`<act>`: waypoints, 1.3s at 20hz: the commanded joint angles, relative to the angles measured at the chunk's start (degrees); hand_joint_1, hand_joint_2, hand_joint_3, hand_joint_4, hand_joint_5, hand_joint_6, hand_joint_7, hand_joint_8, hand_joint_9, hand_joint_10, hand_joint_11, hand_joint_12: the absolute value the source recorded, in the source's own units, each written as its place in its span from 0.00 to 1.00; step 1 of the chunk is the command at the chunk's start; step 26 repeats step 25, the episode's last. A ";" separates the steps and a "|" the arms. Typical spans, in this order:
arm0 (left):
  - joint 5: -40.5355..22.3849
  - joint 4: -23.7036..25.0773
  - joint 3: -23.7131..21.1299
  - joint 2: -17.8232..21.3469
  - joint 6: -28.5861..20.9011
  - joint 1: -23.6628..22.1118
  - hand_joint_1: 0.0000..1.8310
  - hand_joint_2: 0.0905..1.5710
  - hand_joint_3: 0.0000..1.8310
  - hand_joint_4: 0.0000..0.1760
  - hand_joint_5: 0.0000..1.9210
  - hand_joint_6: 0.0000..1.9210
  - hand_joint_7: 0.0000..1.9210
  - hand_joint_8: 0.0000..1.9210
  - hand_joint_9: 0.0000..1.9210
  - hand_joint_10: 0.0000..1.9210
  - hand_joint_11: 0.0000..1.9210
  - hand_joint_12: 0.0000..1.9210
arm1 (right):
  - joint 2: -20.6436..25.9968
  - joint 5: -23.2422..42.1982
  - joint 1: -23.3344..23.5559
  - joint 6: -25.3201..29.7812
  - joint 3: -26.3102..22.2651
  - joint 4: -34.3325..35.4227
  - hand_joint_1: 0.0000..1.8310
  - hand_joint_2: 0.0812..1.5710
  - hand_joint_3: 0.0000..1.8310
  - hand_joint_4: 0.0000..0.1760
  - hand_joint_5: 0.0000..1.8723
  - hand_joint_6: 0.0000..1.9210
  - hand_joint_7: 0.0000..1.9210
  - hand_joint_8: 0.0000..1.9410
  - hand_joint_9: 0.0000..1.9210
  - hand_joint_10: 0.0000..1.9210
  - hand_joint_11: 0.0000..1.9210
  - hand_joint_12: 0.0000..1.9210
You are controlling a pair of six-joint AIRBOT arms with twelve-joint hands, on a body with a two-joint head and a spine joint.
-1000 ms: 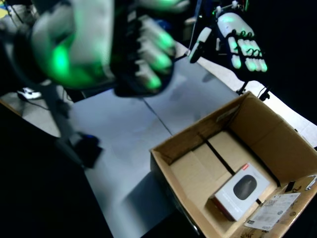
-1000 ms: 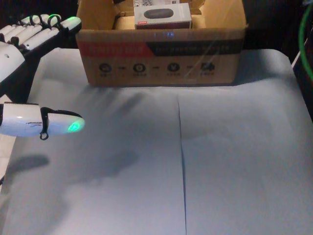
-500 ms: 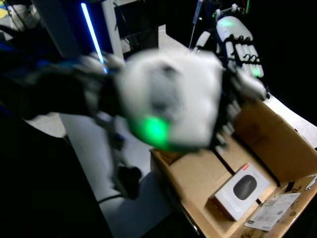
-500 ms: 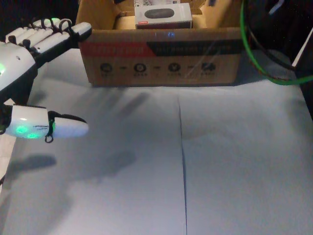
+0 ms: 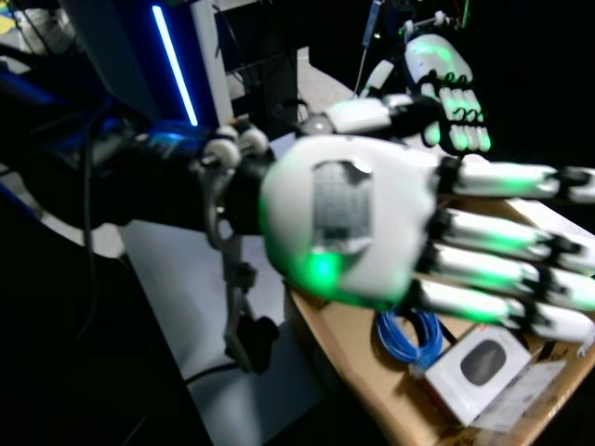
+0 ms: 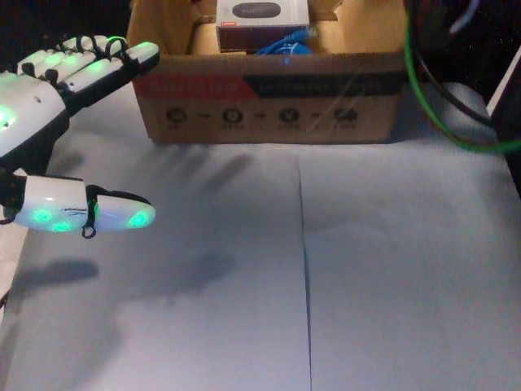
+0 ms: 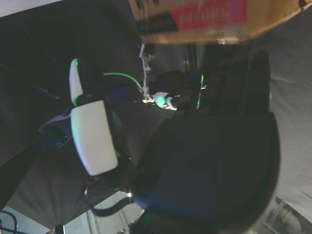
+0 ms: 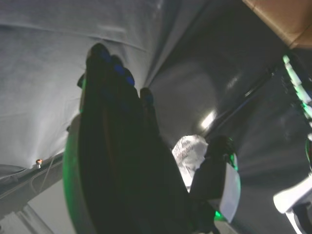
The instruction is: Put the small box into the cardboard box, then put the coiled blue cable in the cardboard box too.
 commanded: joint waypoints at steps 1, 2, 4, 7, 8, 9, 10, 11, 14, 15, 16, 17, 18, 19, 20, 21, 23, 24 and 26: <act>-7.85 -0.12 -0.02 0.36 -0.35 -0.77 0.28 0.51 0.00 1.00 0.00 0.00 0.00 0.00 0.00 0.00 0.00 0.00 | 1.88 10.70 -0.32 0.30 -1.26 2.40 0.12 0.58 0.00 1.00 0.00 0.00 0.00 0.00 0.00 0.00 0.01 0.00; -8.48 -0.28 -0.27 0.73 -0.35 -0.71 0.29 0.51 0.00 1.00 0.00 0.00 0.00 0.00 0.00 0.00 0.00 0.00 | 4.27 13.74 -1.99 0.30 -3.70 3.33 0.11 0.58 0.00 1.00 0.00 0.00 0.00 0.00 0.00 0.00 0.04 0.02; -10.26 -0.82 -1.07 1.68 -0.35 0.25 0.27 0.53 0.01 1.00 0.00 0.00 0.00 0.00 0.00 0.00 0.00 0.00 | 8.53 19.78 -6.33 0.30 -8.16 5.74 0.11 0.58 0.00 1.00 0.00 0.00 0.00 0.00 0.00 0.00 0.02 0.01; -13.34 -1.87 -2.61 3.49 -0.35 2.20 0.26 0.55 0.01 0.73 0.00 0.00 0.00 0.00 0.00 0.00 0.00 0.00 | 15.27 30.17 -15.06 0.30 -15.40 9.78 0.08 0.58 0.00 1.00 0.00 0.00 0.00 0.00 0.00 0.00 0.01 0.00; -15.14 -2.47 -3.39 4.26 -0.34 3.31 0.26 0.53 0.00 0.94 0.00 0.00 0.00 0.00 0.00 0.00 0.01 0.00 | 17.92 33.61 -18.59 0.30 -18.30 10.80 0.18 0.57 0.00 1.00 0.00 0.00 0.00 0.00 0.00 0.00 0.01 0.01; -16.70 -3.14 -3.93 4.73 -0.34 4.48 0.26 0.52 0.00 1.00 0.00 0.00 0.00 0.00 0.00 0.00 0.00 0.00 | 19.72 35.71 -21.58 0.30 -20.31 11.53 0.19 0.56 0.00 1.00 0.00 0.00 0.00 0.00 0.00 0.00 0.02 0.01; -18.61 -4.08 -4.55 5.13 -0.34 6.14 0.26 0.50 0.00 1.00 0.00 0.00 0.00 0.00 0.00 0.00 0.00 0.00 | 21.43 37.85 -24.71 0.29 -22.29 12.56 0.20 0.55 0.00 1.00 0.00 0.00 0.00 0.00 0.00 0.00 0.00 0.00; -19.95 -4.68 -5.00 5.37 -0.34 7.31 0.24 0.50 0.00 1.00 0.00 0.00 0.00 0.00 0.00 0.00 0.00 0.00 | 22.40 39.39 -26.99 0.29 -23.44 13.47 0.19 0.55 0.00 1.00 0.00 0.00 0.00 0.00 0.00 0.00 0.00 0.00; -24.28 -6.71 -6.86 6.48 -0.34 11.62 0.22 0.50 0.00 1.00 0.00 0.00 0.00 0.00 0.00 0.00 0.00 0.00 | 25.94 45.37 -37.14 0.29 -28.16 18.33 0.17 0.55 0.00 1.00 0.01 0.00 0.00 0.00 0.00 0.00 0.00 0.00; -25.55 -7.53 -7.36 6.68 -0.35 13.07 0.22 0.50 0.00 1.00 0.00 0.00 0.00 0.00 0.00 0.00 0.00 0.00 | 26.84 47.58 -40.53 0.29 -29.67 20.06 0.18 0.56 0.00 1.00 0.01 0.00 0.00 0.00 0.00 0.00 0.00 0.00; -26.18 -7.97 -7.57 6.72 -0.35 13.77 0.23 0.49 0.00 1.00 0.00 0.00 0.00 0.00 0.00 0.00 0.00 0.00 | 27.33 48.75 -42.53 0.29 -30.59 21.14 0.19 0.56 0.00 1.00 0.02 0.01 0.00 0.00 0.00 0.00 0.00 0.00; -27.11 -8.58 -7.91 6.81 -0.36 14.68 0.23 0.49 0.00 1.00 0.00 0.00 0.00 0.00 0.00 0.00 0.00 0.00 | 27.89 50.75 -45.53 0.29 -31.89 22.68 0.20 0.57 0.00 1.00 0.02 0.00 0.00 0.00 0.00 0.00 0.00 0.00; -28.29 -9.31 -8.42 6.91 -0.40 15.79 0.23 0.50 0.00 1.00 0.00 0.00 0.00 0.00 0.00 0.00 0.00 0.00 | 28.26 52.29 -48.20 0.29 -33.15 24.23 0.19 0.57 0.00 1.00 0.01 0.00 0.00 0.00 0.00 0.00 0.00 0.00; -28.96 -9.67 -8.78 6.97 -0.45 16.49 0.23 0.50 0.00 1.00 0.00 0.00 0.00 0.00 0.00 0.00 0.00 0.00 | 28.37 53.43 -50.30 0.29 -33.94 25.42 0.19 0.56 0.00 1.00 0.01 0.00 0.00 0.00 0.00 0.00 0.00 0.00; -29.46 -9.92 -9.14 7.03 -0.54 17.09 0.22 0.50 0.00 1.00 0.00 0.00 0.00 0.00 0.00 0.00 0.00 0.00 | 28.45 54.34 -51.85 0.29 -34.43 26.78 0.21 0.55 0.00 1.00 0.02 0.00 0.00 0.00 0.00 0.00 0.00 0.00; -29.81 -10.10 -9.37 7.10 -0.63 17.50 0.22 0.51 0.00 1.00 0.00 0.00 0.00 0.00 0.00 0.00 0.00 0.00 | 28.45 54.68 -52.67 0.29 -34.58 27.70 0.21 0.55 0.00 1.00 0.02 0.00 0.00 0.00 0.00 0.00 0.00 0.00; -30.31 -10.57 -9.56 7.18 -0.91 18.26 0.22 0.51 0.00 1.00 0.00 0.00 0.00 0.00 0.00 0.00 0.00 0.00 | 28.45 54.69 -52.92 0.29 -34.47 28.53 0.21 0.55 0.00 1.00 0.02 0.00 0.00 0.00 0.00 0.00 0.00 0.00; -30.48 -10.79 -9.55 7.17 -1.02 18.46 0.22 0.51 0.00 1.00 0.00 0.00 0.00 0.00 0.00 0.00 0.00 0.00 | 28.45 54.70 -52.90 0.29 -34.36 28.59 0.21 0.55 0.00 1.00 0.02 0.00 0.00 0.00 0.00 0.00 0.00 0.00; -30.51 -10.83 -9.55 7.15 -1.05 18.47 0.22 0.51 0.00 1.00 0.00 0.00 0.00 0.00 0.00 0.00 0.00 0.00 | 28.41 54.83 -52.89 0.29 -34.22 28.60 0.22 0.55 0.00 1.00 0.01 0.00 0.00 0.00 0.00 0.00 0.00 0.00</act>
